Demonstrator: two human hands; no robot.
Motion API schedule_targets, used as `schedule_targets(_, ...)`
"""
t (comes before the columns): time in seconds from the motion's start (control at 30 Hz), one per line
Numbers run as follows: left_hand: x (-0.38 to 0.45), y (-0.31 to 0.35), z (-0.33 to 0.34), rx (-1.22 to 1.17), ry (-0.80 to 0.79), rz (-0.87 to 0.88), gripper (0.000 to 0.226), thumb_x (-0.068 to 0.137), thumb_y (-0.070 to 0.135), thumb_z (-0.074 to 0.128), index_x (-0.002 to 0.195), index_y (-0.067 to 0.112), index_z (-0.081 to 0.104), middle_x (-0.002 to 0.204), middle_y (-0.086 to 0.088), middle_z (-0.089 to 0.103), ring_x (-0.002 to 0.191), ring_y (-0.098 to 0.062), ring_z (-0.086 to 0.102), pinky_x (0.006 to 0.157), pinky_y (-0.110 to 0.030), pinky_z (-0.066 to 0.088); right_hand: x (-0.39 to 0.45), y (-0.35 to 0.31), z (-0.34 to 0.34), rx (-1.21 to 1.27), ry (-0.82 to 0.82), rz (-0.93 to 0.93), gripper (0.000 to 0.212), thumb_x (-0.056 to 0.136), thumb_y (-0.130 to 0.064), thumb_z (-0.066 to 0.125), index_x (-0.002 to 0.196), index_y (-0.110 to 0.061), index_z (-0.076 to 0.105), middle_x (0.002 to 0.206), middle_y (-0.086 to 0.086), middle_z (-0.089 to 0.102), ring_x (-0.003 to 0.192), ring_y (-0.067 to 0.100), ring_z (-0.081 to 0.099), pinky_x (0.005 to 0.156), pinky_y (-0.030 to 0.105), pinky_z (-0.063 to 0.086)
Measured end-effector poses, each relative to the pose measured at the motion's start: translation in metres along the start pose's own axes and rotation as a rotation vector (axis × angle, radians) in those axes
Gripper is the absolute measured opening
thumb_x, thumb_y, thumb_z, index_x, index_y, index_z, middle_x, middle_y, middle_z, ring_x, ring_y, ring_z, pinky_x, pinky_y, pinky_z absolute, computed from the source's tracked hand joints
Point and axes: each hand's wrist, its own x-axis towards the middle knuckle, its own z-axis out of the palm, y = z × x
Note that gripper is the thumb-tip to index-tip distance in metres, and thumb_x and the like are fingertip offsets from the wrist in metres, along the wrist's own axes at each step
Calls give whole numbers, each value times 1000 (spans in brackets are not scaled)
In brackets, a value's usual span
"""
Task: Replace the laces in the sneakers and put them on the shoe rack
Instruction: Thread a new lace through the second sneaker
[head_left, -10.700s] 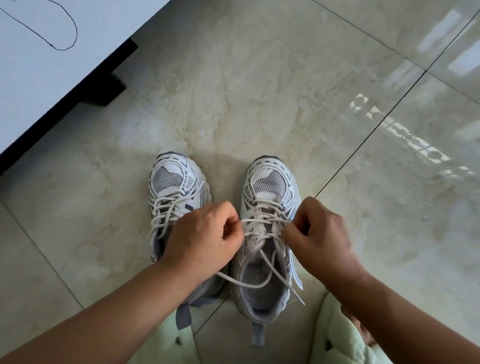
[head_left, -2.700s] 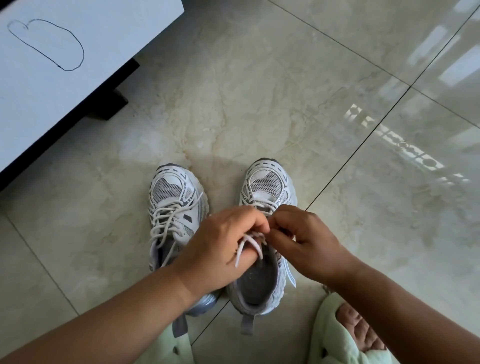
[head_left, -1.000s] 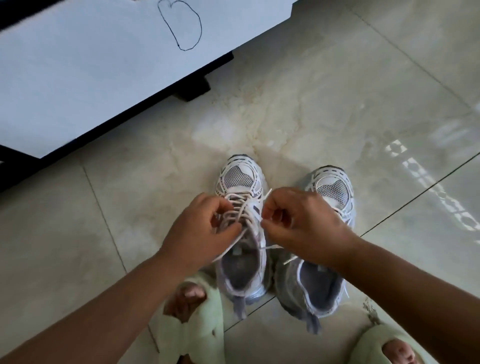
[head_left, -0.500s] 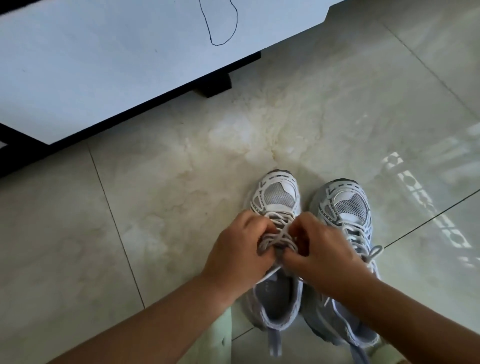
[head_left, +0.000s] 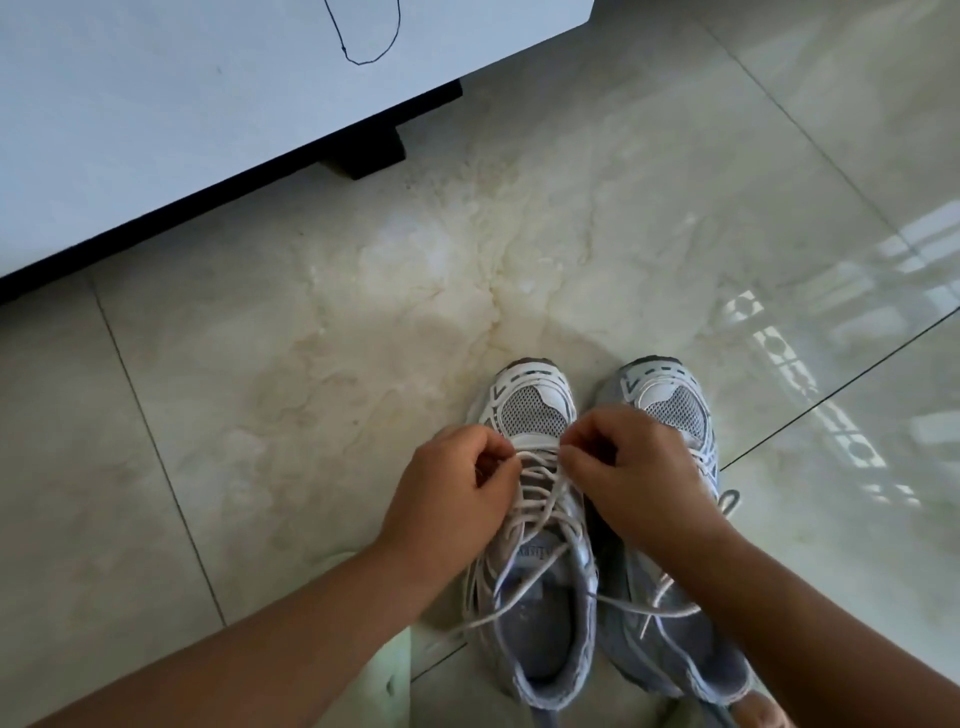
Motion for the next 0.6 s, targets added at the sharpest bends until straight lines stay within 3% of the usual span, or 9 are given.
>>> schedule_targets(0.2, 3, 12, 1, 71, -80, -112, 21, 71, 26, 76, 74, 23, 56, 72, 7, 61, 60, -3, 56, 55, -17, 47, 7, 3, 6, -132, -98, 36, 16, 72, -32, 70, 73, -23, 56, 68, -8, 55, 66, 10, 53, 58, 25, 43)
schedule_targets(0.37, 0, 19, 4, 146, -77, -127, 17, 72, 24, 74, 73, 23, 57, 68, 7, 62, 63, -9, 61, 62, -33, 54, 1, 0, 7, -175, -108, 96, 18, 68, -37, 64, 69, -23, 53, 71, -7, 58, 70, 12, 55, 60, 27, 47)
schedule_targets(0.47, 3, 16, 4, 128, -79, -118, 9, 75, 18, 72, 72, 21, 64, 63, 7, 64, 58, -7, 62, 60, -31, 55, 1, -1, 6, -136, -144, 138, 20, 65, -40, 65, 66, -23, 55, 71, -7, 60, 70, 13, 57, 63, 30, 50)
schedule_targets(0.6, 5, 13, 2, 20, -109, -107, 12, 80, 11, 71, 74, 20, 66, 64, 6, 66, 56, -2, 61, 51, -13, 48, 0, -2, 9, -142, -159, 148, 18, 69, -37, 64, 66, -20, 59, 69, -3, 62, 68, 14, 59, 66, 35, 54)
